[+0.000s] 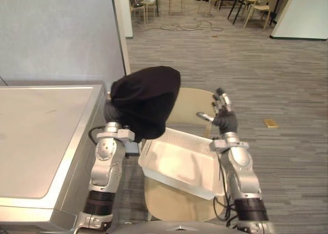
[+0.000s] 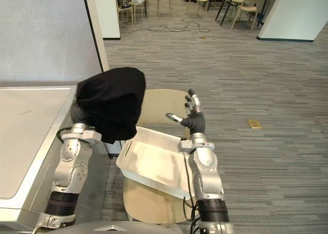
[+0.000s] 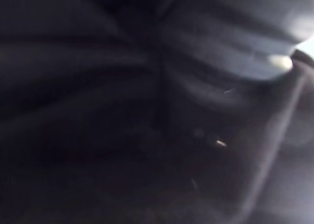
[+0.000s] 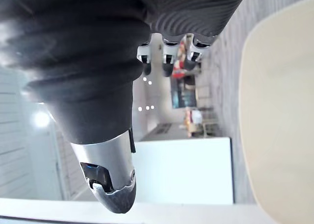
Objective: Pick up the laundry basket with both hands and put the clothes into the washing machine.
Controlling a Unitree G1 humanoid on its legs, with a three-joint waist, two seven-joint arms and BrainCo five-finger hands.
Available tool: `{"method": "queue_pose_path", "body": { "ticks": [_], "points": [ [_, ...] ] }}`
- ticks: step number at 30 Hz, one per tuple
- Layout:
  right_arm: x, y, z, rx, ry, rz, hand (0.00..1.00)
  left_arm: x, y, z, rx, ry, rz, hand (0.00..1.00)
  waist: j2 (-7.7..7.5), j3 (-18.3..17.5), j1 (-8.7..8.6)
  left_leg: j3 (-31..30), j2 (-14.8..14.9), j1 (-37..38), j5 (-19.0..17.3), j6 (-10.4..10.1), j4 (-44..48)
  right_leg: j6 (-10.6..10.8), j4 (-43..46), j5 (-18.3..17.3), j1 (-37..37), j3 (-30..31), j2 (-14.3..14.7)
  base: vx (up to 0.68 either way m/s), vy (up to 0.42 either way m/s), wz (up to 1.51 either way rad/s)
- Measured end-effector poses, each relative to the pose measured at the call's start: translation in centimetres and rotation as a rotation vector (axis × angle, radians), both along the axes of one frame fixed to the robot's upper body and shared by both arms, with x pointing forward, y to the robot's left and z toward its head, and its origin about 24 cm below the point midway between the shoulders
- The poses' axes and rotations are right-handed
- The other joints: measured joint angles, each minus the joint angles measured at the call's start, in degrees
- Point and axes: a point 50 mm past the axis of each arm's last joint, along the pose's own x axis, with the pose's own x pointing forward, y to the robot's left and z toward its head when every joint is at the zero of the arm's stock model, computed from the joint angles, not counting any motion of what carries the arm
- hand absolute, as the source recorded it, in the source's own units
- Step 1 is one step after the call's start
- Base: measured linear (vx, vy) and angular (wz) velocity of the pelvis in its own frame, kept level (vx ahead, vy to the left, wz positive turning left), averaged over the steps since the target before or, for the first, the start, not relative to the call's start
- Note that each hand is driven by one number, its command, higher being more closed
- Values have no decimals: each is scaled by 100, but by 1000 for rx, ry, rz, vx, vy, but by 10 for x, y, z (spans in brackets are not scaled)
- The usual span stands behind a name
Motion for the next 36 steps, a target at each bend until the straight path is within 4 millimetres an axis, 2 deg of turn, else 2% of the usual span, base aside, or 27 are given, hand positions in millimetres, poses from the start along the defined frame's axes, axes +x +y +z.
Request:
{"method": "queue_pose_path", "body": {
  "ticks": [3,6,7,8,10,11,12,13,14,15,16,17,18,19,20,21,23,24,25,27,29,31,32,33,34,35,36],
  "points": [
    [3,-29,8,-45,-6,-92,0,-6,18,3,-17,-22,64,100,65,23,42,-337,50,-178,-49,-15,234,-40,-6,-29,165,-297,57,-57,-37,49],
    [5,-60,28,-83,-55,-207,0,-10,32,11,-8,-64,122,100,130,76,24,-744,85,-470,55,-15,311,-179,130,-175,201,-800,102,-78,-55,84],
    [4,-67,29,-78,-57,-236,0,-11,34,13,-6,-74,129,100,140,94,19,-697,153,-482,-30,51,286,-267,197,-235,202,-880,119,-62,-84,88],
    [1,-76,31,-67,-66,-284,0,-12,37,16,-3,-87,141,100,141,98,27,-375,358,-489,-39,180,292,-289,196,-239,231,-907,217,-16,-137,86],
    [-9,-98,37,-76,-86,-399,0,-15,40,25,0,-142,158,100,100,122,-15,570,889,-524,-125,259,659,-315,-93,-197,422,-1315,241,7,-110,99],
    [-15,-110,38,-82,-83,-447,0,-14,38,26,-4,-147,150,100,163,151,-30,1069,1286,-646,-279,462,1314,-333,-33,-152,431,-1561,271,-3,17,100],
    [-26,-125,33,-72,-58,-522,0,-13,31,24,0,-141,117,100,347,134,-24,1772,1720,-614,-133,775,1927,-361,185,-275,445,-1853,355,6,30,116],
    [-34,-133,30,-63,-46,-572,0,-12,27,26,6,-152,92,100,437,172,-107,1903,1648,-727,-20,801,1807,-389,436,-467,384,-2029,349,0,21,146],
    [-43,-141,25,-60,-27,-613,0,-12,25,27,10,-158,77,100,331,183,-249,1700,1312,-776,172,630,1223,-407,423,-787,302,-2039,289,-35,32,178],
    [-54,-149,18,-52,-3,-658,0,-11,24,28,12,-165,70,100,98,228,-408,1659,1044,-613,77,757,1018,-512,335,-596,258,-2196,59,-119,-15,187],
    [-67,-152,3,-45,49,-700,0,-9,25,24,19,-148,71,100,79,255,-310,2246,1560,-342,-456,937,2008,-463,420,-473,328,-2573,47,-98,-16,154],
    [-71,-152,-2,-45,71,-711,0,-9,26,21,21,-136,72,100,88,250,-320,2338,1696,-131,-555,792,2090,-465,409,-473,365,-2725,59,-102,-20,129],
    [-76,-152,-10,-36,102,-729,0,-7,26,18,22,-119,70,100,101,250,-364,2447,1918,124,-688,557,2071,-499,332,-463,357,-2967,62,-113,93,119],
    [-79,-151,-16,-35,128,-732,0,-7,25,17,23,-114,67,100,109,245,-394,2390,1993,244,-757,307,1866,-470,323,-411,279,-3156,52,-147,133,113],
    [-79,-151,-17,-35,137,-731,0,-7,25,16,24,-111,67,100,117,241,-388,2362,1973,288,-791,44,1651,-443,325,-362,229,-3248,23,-197,236,92],
    [-80,-150,-19,-29,143,-732,0,-7,27,15,28,-105,75,100,149,215,-371,2276,1800,285,-879,-516,1252,-405,347,-258,98,-3353,-45,-159,233,53],
    [-78,-145,-23,-4,146,-724,0,-8,35,9,40,-76,102,100,-74,265,-330,2267,1518,219,-834,-463,1167,-327,331,-63,45,-3372,-257,-209,283,34],
    [-78,-145,-22,-4,140,-723,0,-9,42,1,51,-40,126,100,-135,233,-339,2251,1255,153,-816,-414,1072,-267,313,103,-38,-3370,-465,-203,269,20],
    [-79,-145,-20,-6,132,-727,0,-9,43,-1,56,-34,134,100,-200,194,-355,2248,1152,124,-812,-368,1031,-245,313,171,-60,-3367,-550,-197,347,20],
    [-85,-151,-12,-10,101,-762,0,-10,44,-2,69,-29,135,100,-273,155,-430,2204,793,-77,-808,-173,901,-287,335,322,-256,-3373,-862,-132,291,22],
    [-87,-153,-12,-9,100,-772,0,-8,43,-7,67,-9,134,100,-205,198,-503,2128,676,-220,-901,-82,969,-325,537,347,-399,-3378,-1051,-88,277,22],
    [-88,-153,-13,-10,105,-772,0,-6,41,-15,67,25,137,100,-102,291,-529,2052,664,-315,-1037,18,1138,-332,1065,340,-583,-3089,-1251,-93,268,18],
    [-89,-153,-15,-12,113,-772,0,-5,38,-19,65,45,132,100,-54,325,-571,1966,655,-331,-1084,57,1191,-336,1406,342,-702,-2671,-1333,-62,193,52],
    [-94,-154,-18,-17,131,-772,0,-4,34,-21,71,54,117,100,-116,418,-674,1707,536,-335,-1131,159,1194,-446,1883,292,-838,-1893,-1410,-33,239,81],
    [-99,-155,-20,-29,144,-773,0,-4,30,-21,73,54,101,100,-102,423,-706,1484,423,-329,-1132,214,1181,-561,2350,271,-1014,-1152,-1416,9,177,120],
    [-108,-156,-20,-32,146,-774,0,-4,27,-22,71,56,90,100,-150,466,-788,1093,328,-370,-1131,301,1167,-579,3030,-192,-1257,-102,-1201,21,125,114],
    [-113,-157,-20,-33,144,-775,0,-5,26,-22,71,59,86,100,-175,461,-836,906,284,-402,-1124,315,1146,-396,3277,-570,-1290,334,-988,104,9,169]
  ]
}}
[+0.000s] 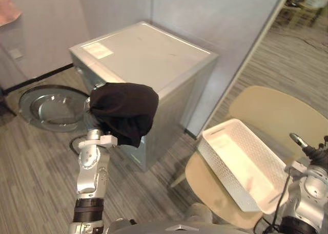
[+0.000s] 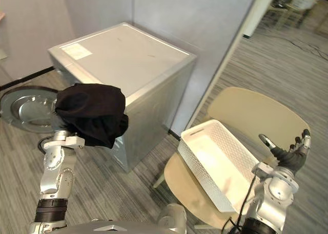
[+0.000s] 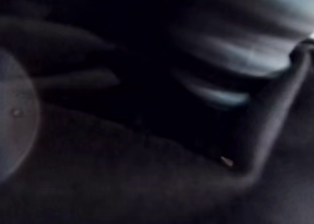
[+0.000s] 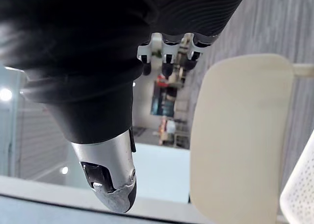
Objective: Pick up the laundry basket with both hands and put the clothes into the washing machine.
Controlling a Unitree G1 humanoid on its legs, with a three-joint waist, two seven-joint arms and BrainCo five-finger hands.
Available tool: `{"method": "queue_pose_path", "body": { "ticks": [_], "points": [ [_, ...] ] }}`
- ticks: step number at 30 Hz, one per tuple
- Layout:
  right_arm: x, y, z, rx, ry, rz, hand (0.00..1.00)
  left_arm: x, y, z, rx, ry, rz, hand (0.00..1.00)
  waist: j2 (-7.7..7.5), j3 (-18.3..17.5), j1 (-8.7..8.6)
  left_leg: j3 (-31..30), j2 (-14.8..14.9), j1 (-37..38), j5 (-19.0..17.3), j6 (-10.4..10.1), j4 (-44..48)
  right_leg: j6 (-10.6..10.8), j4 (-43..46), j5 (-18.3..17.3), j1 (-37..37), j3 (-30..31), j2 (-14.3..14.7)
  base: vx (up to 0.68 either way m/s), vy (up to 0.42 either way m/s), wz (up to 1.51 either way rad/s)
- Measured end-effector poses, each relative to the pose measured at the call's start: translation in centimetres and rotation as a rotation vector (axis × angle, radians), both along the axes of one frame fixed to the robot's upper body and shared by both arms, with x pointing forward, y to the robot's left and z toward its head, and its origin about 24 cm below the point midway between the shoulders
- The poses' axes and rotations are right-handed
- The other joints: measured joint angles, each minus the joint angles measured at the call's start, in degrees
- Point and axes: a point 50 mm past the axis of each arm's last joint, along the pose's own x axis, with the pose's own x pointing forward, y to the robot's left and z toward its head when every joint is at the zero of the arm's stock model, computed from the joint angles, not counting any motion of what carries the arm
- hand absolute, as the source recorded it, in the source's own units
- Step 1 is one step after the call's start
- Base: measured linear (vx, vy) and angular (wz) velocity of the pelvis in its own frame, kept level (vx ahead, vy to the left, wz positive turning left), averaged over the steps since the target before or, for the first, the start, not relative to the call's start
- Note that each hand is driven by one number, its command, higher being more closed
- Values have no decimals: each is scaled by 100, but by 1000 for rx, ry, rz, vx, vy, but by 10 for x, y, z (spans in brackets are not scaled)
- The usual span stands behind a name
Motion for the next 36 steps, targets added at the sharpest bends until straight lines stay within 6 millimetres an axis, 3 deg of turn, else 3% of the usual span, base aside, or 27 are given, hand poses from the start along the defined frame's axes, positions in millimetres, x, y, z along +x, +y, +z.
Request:
{"method": "queue_pose_path", "body": {
  "ticks": [1,2,4,5,7,9,10,11,12,13,14,16,17,19,20,21,22,24,27,29,30,31,32,33,34,35,36],
  "points": [
    [-13,-1,5,-9,-24,-18,0,0,-3,-1,-1,3,-11,100,-93,1,-99,-532,-219,-39,113,126,-159,233,322,-712,5,785,613,119,-40,147],
    [-18,-3,8,-23,-29,-28,0,0,-5,-1,-1,4,-19,100,-141,-3,-105,-670,-294,-40,200,151,-246,316,323,-920,20,1045,840,177,-87,175],
    [-35,-5,27,-108,-58,-51,0,0,-15,-4,-2,17,-59,100,-252,-51,-124,-1226,-539,-139,401,93,-344,426,-342,-1347,214,1669,1620,187,-146,151],
    [-37,-4,32,-127,-68,-52,0,0,-18,-5,-3,19,-71,100,-290,-64,-106,-1353,-608,-176,396,73,-300,348,-624,-1375,277,1658,1677,225,-179,139],
    [-36,1,38,-152,-90,-28,0,-1,-35,-11,-15,47,-129,100,-189,-81,-50,-1863,-620,-377,342,-108,-12,309,-945,-1480,597,1197,1665,224,-145,114],
    [-37,9,37,-161,-72,11,0,-2,-52,-10,-35,49,-187,100,-184,-81,68,-1935,-530,-322,366,-145,87,309,-868,-1479,793,802,1674,190,-124,99],
    [-36,11,39,-168,-72,24,0,-2,-57,-10,-42,48,-203,100,-183,-81,103,-1919,-491,-320,382,-165,163,310,-741,-1479,818,688,1684,176,-139,98],
    [-33,17,44,-185,-93,50,0,-3,-63,-9,-60,44,-219,100,-164,-68,131,-1778,-372,-322,442,-139,324,296,-18,-1466,593,575,1738,105,-118,90],
    [-32,21,51,-210,-118,62,0,-2,-68,-9,-89,44,-228,100,-164,-62,93,-1533,-244,-342,435,-148,512,89,40,-1798,380,597,1755,133,-127,82],
    [-32,23,53,-216,-130,64,0,-2,-68,-8,-91,41,-232,100,-251,-94,94,-1268,-224,-346,416,-169,595,20,-559,-1545,475,663,1637,114,-155,90],
    [-33,26,54,-219,-150,62,0,-2,-69,-13,-86,57,-239,100,-209,-94,14,-628,223,-487,104,-54,983,73,-910,-1425,634,500,1639,127,-125,61],
    [-34,26,45,-185,-138,51,0,-2,-72,-19,-81,87,-251,100,-167,-148,49,-303,600,-530,-16,-97,1072,64,-946,-1425,657,490,1637,130,-42,32],
    [-34,23,38,-161,-117,41,0,-1,-73,-26,-84,115,-251,100,-227,-110,16,-318,806,-541,-5,-110,992,64,-960,-1426,648,436,1531,109,70,25],
    [-36,21,27,-132,-78,24,0,0,-75,-37,-79,166,-255,100,-167,-146,-120,-394,1012,-535,158,-183,771,66,-962,-1426,653,299,1317,35,120,37],
    [-39,21,22,-120,-63,12,0,0,-77,-41,-76,186,-261,100,-153,-155,-186,-453,1062,-502,411,-174,501,79,-958,-1430,641,237,1227,37,249,44],
    [-45,19,16,-100,-41,-12,0,0,-81,-44,-71,199,-278,100,-39,-199,-248,-578,1066,-434,933,-207,56,191,-959,-1450,618,166,1134,49,382,49],
    [-51,20,5,-60,-21,-41,0,0,-82,-43,-68,198,-284,100,48,-252,-265,-637,911,-409,788,-776,-200,382,-998,-1446,590,134,967,55,497,47],
    [-57,28,-10,-10,11,-83,0,1,-83,-41,-67,190,-288,100,-19,-224,-277,-686,631,-430,759,-817,-235,541,-1098,-1354,679,52,688,28,383,48],
    [-61,43,-25,42,54,-140,0,0,-89,-39,-61,186,-313,100,-109,-152,-188,-654,250,-454,327,-613,207,628,-958,-1297,836,69,237,13,362,29],
    [-54,53,-22,21,60,-106,0,-1,-94,-36,-59,169,-333,100,-154,-77,-169,-503,35,-216,-63,-437,390,427,124,-1169,491,408,10,15,413,-7],
    [-50,57,-16,-1,57,-96,0,-3,-94,-28,-64,138,-333,100,-138,-14,-144,-328,-84,-27,-202,-351,386,-94,1162,-753,-55,798,-61,49,334,-26],
    [-50,57,-15,-19,67,-100,0,-4,-94,-24,-67,118,-334,100,-77,26,-142,-274,-143,38,-259,-281,371,-329,1648,-590,-343,907,-68,123,444,-32],
    [-53,57,-15,-33,94,-122,0,-5,-93,-14,-73,77,-332,100,-132,27,-143,-195,-222,197,-346,-196,300,-401,2456,-582,-806,931,-12,132,330,-22],
    [-60,56,-20,-41,159,-146,0,-6,-93,-9,-78,55,-328,100,-62,63,-152,-160,-327,353,-359,-174,100,-306,2848,-815,-1053,795,140,210,350,-18],
    [-61,56,-22,-48,195,-152,0,-6,-93,-8,-79,49,-328,100,-125,31,-180,-157,-361,448,-349,-155,-37,-261,2881,-964,-1098,682,249,177,188,-10],
    [-69,56,-29,-45,263,-167,0,-6,-93,-8,-79,49,-329,100,-48,55,-246,-140,-463,599,-287,-185,-329,-153,2739,-1245,-1199,383,454,340,252,-11],
    [-71,56,-31,-39,283,-176,0,-6,-94,-7,-83,48,-334,100,-116,18,-277,-68,-545,783,-236,-114,-601,-33,2367,-1468,-1261,17,645,321,200,-18]
  ]
}}
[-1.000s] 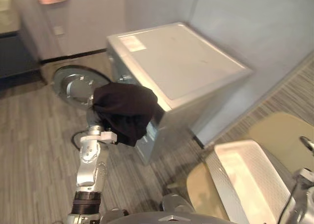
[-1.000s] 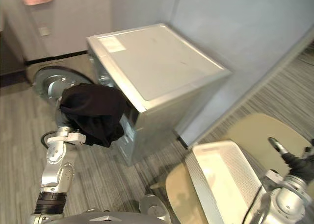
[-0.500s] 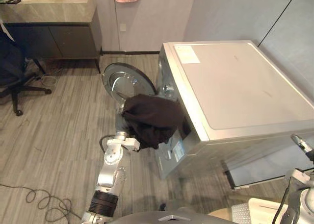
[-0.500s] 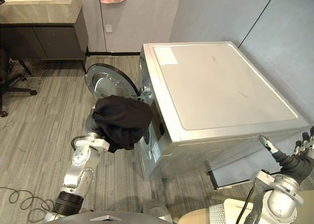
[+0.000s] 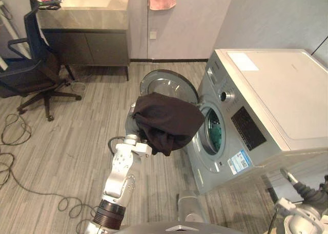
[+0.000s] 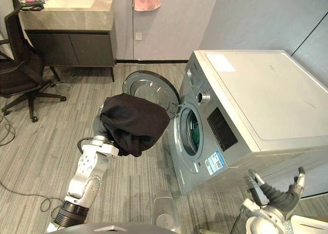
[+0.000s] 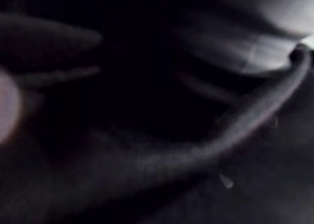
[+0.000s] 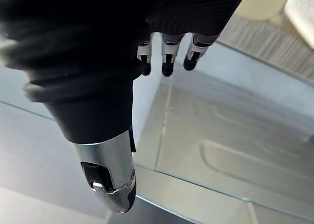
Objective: Pick up the laundry basket with both hands and put the clothes into the washing machine.
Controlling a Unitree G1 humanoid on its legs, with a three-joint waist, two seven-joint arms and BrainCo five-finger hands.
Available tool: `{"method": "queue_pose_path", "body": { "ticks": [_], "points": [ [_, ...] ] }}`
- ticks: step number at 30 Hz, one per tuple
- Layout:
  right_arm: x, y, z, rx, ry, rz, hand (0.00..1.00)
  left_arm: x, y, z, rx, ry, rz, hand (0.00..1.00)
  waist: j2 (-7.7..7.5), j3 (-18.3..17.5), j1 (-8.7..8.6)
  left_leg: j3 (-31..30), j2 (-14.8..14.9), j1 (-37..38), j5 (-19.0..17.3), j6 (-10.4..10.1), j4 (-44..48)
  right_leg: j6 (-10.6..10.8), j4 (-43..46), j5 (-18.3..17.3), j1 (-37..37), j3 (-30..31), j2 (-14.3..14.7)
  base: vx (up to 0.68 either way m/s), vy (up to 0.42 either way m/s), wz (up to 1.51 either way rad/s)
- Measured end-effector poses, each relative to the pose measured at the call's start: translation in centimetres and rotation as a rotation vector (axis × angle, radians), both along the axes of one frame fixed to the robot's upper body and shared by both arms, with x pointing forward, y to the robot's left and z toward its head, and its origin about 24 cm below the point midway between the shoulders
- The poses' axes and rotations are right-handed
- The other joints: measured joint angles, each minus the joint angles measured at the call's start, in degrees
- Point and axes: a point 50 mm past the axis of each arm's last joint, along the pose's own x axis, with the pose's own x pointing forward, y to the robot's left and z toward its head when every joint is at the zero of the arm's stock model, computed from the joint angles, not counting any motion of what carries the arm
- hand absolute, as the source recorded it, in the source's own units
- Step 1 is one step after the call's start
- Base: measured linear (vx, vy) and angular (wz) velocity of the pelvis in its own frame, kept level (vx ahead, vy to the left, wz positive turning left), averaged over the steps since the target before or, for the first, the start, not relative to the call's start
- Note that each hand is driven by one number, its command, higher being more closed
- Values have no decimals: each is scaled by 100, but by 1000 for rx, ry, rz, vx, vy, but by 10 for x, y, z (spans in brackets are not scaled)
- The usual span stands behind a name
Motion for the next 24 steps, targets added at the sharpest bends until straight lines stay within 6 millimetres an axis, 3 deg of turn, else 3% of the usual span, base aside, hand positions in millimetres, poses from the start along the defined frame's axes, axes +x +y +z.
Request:
{"method": "queue_pose_path", "body": {
  "ticks": [1,2,3,5,6,7,8,9,10,11,12,14,16,17,18,19,20,21,23,24],
  "points": [
    [-3,-1,-2,5,13,-6,0,0,0,0,-4,1,-2,100,37,4,-9,51,-48,98,42,8,-145,27,-236,-90,5,-215,73,424,224,-27],
    [-5,-1,-9,26,35,-14,0,1,0,-2,-7,12,-4,100,55,23,-50,168,-134,264,61,0,-415,-7,-755,-217,8,-846,140,411,169,-32],
    [-8,-1,-21,66,72,-23,0,1,0,-4,-5,24,-4,100,18,-9,-79,261,-205,434,57,-26,-669,-196,-1230,-263,31,-1600,228,443,166,-31],
    [-13,0,-38,126,131,-37,0,2,1,-8,-2,46,0,100,-2,-47,-116,403,-256,614,-41,-190,-655,-652,-2139,-94,243,-2264,524,544,153,-24],
    [-19,-1,-50,168,173,-62,0,2,1,-16,9,83,-4,100,226,38,-201,478,0,633,-156,-239,-142,-945,-2443,-18,555,-2330,714,592,160,-9],
    [-26,0,-63,220,222,-77,0,3,2,-24,18,123,1,100,288,89,-256,589,247,446,33,-225,748,-914,-2545,-114,829,-2392,716,618,149,8],
    [-37,0,-79,282,268,-117,0,3,6,-34,23,170,17,100,276,169,-360,663,654,72,873,-108,2295,-825,-2675,-243,1280,-2305,717,608,131,6],
    [-50,-1,-91,334,289,-173,0,1,7,-39,7,200,22,100,280,203,-331,627,1084,-301,1800,-2,3435,-738,-2839,-307,1659,-2166,785,594,111,-24],
    [-66,-1,-104,386,327,-234,0,-1,7,-42,1,211,24,100,235,229,-214,591,1409,-576,1981,71,4349,-673,-2972,-353,1972,-1917,871,558,137,-76],
    [-85,4,-123,483,337,-328,0,-3,8,-44,-21,226,28,100,228,226,-67,320,1615,-1024,1917,72,5155,-649,-3141,-368,2318,-1605,910,526,200,-90],
    [-94,9,-133,540,336,-374,0,-4,9,-45,-33,233,30,100,224,224,-26,161,1636,-1276,1836,81,5374,-647,-3232,-366,2460,-1436,901,517,229,-122],
    [-112,36,-167,760,360,-459,0,-9,12,-52,-56,260,42,100,173,226,150,-31,1668,-2023,1390,114,5118,-569,-3467,-321,2766,-459,685,497,340,-176],
    [-102,52,-179,865,347,-419,0,-16,14,-60,-57,293,45,100,155,226,241,-192,1641,-2216,1057,151,3814,-394,-3670,-218,2850,520,457,573,590,-240],
    [-91,58,-184,905,325,-383,0,-21,14,-64,-60,312,44,100,177,214,364,-844,1375,-2180,944,32,2373,-256,-3645,-178,2702,1116,315,431,601,-266],
    [-90,61,-186,916,319,-377,0,-22,13,-66,-60,318,39,100,187,209,451,-1379,1230,-2111,963,2,1664,-57,-3605,-180,2597,1364,260,377,713,-281],
    [-84,65,-187,929,318,-352,0,-26,9,-68,-59,325,15,100,325,119,551,-2162,1101,-1893,1437,-67,629,315,-3523,-322,2434,1724,241,248,639,-266],
    [-70,75,-195,970,357,-290,0,-30,14,-76,-41,348,19,100,210,110,480,-2435,928,-1728,875,-1058,655,757,-3358,-567,2124,2276,54,260,701,-237],
    [-59,93,-202,1035,404,-207,0,-30,17,-88,-19,403,23,100,46,69,274,-2097,896,-1758,743,-928,854,1005,-3162,-477,1840,2643,264,187,557,-225],
    [-35,98,-199,1026,362,-128,0,-36,21,-95,-15,433,26,100,-16,40,545,-1235,1033,-1698,632,-829,1052,972,-3151,105,1206,2757,327,139,531,-230],
    [-15,103,-196,1013,348,-54,0,-37,21,-95,-9,428,18,100,56,75,587,-625,1197,-1607,585,-737,1007,949,-3440,693,1000,2337,225,26,392,-209]
  ]
}}
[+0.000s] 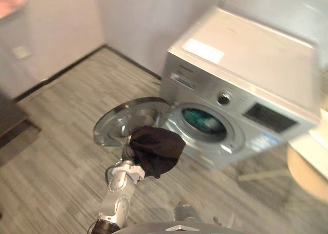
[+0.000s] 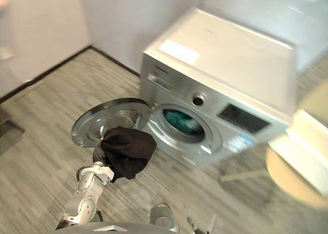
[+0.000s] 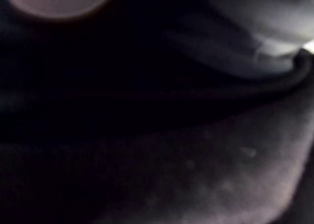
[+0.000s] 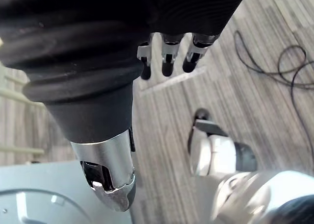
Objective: Pick up the laundry basket with both hands and put the clothes into the washing machine.
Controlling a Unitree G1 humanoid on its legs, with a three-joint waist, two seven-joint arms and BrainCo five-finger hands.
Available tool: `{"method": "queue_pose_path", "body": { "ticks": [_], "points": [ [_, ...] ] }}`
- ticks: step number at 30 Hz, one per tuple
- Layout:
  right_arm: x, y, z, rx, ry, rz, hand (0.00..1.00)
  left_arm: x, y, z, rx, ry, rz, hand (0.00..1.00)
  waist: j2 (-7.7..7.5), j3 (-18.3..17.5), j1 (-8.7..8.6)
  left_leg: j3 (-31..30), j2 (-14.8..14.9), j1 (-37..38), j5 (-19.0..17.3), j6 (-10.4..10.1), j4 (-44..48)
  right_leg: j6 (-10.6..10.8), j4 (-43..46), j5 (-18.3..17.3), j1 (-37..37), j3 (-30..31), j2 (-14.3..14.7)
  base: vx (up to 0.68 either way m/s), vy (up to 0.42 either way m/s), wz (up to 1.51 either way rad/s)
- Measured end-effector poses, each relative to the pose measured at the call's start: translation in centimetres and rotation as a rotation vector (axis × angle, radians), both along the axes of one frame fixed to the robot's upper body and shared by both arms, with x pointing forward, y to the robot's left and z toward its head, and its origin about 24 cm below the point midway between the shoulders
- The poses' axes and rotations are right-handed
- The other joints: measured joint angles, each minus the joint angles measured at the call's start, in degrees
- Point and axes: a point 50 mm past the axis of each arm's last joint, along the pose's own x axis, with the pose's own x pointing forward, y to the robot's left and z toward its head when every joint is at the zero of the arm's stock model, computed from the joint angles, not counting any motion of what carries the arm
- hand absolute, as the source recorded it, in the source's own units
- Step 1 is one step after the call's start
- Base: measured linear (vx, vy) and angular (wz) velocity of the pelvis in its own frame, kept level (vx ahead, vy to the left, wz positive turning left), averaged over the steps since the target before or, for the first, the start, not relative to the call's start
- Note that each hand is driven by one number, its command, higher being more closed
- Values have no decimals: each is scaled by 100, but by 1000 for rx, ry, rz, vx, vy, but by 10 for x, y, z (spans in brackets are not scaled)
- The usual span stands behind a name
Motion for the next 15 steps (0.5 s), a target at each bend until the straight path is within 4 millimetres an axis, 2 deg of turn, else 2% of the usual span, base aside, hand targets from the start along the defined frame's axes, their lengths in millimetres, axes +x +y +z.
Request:
{"method": "queue_pose_path", "body": {
  "ticks": [1,2,3,4,5,6,7,8,9,10,11,13,15],
  "points": [
    [5,-2,2,-5,-18,0,0,0,1,1,0,-5,1,100,99,61,37,272,40,104,-14,47,-101,-75,-123,249,-96,-446,-73,8,329,-204],
    [15,-2,6,-30,-46,38,0,-2,6,3,-2,-15,13,100,153,113,158,758,83,383,-41,125,-293,-340,-169,418,-205,-1555,-298,11,239,-188],
    [23,0,9,-46,-70,79,0,-4,10,3,-12,-16,31,100,185,165,224,1179,118,637,-76,187,-337,-606,-125,364,-140,-2443,-438,26,202,-179],
    [27,0,11,-63,-79,120,0,-5,12,4,-14,-18,41,100,183,172,246,1367,120,717,-78,192,-335,-724,-125,298,-152,-2683,-488,30,131,-140],
    [38,-1,16,-89,-108,178,0,-3,13,7,-16,-34,43,100,245,229,242,1581,160,746,-119,266,-266,-848,-122,240,-238,-2866,-514,11,68,-93],
    [45,-2,19,-106,-124,210,0,0,11,9,-18,-45,32,100,282,290,229,1652,187,726,-160,311,-227,-821,-100,253,-327,-2892,-502,5,21,-83],
    [51,-3,20,-125,-122,255,0,5,8,9,-16,-48,19,100,272,324,206,1734,218,673,-182,279,-265,-811,-151,251,-470,-2983,-454,-1,-64,-57],
    [59,-5,22,-140,-133,286,0,8,6,7,-16,-42,10,100,340,413,213,1761,302,643,-207,237,-291,-792,-248,207,-511,-3120,-394,24,-117,-69],
    [70,-5,27,-181,-140,374,0,13,4,4,-12,-26,0,100,382,546,250,1909,397,643,-230,196,-317,-712,-225,182,-602,-3343,-391,38,-126,-77],
    [80,-2,30,-203,-158,437,0,15,3,0,-5,-10,-6,100,369,638,268,1963,497,633,-222,188,-279,-596,-147,301,-699,-3331,-314,51,-124,-73],
    [86,-1,32,-214,-169,475,0,15,2,-2,-4,4,-9,100,387,690,254,1966,602,604,-216,181,-212,-623,-81,295,-760,-3296,-219,65,-180,-59],
    [98,8,36,-241,-187,580,0,11,0,-15,7,65,-18,100,361,831,191,1859,1031,608,-144,144,85,-836,290,15,-857,-3301,136,140,-297,-45],
    [103,13,39,-254,-200,632,0,9,0,-21,14,102,-20,100,328,920,194,1731,1344,661,-50,198,426,-1002,538,-216,-765,-3351,367,194,-315,-28]
  ]
}}
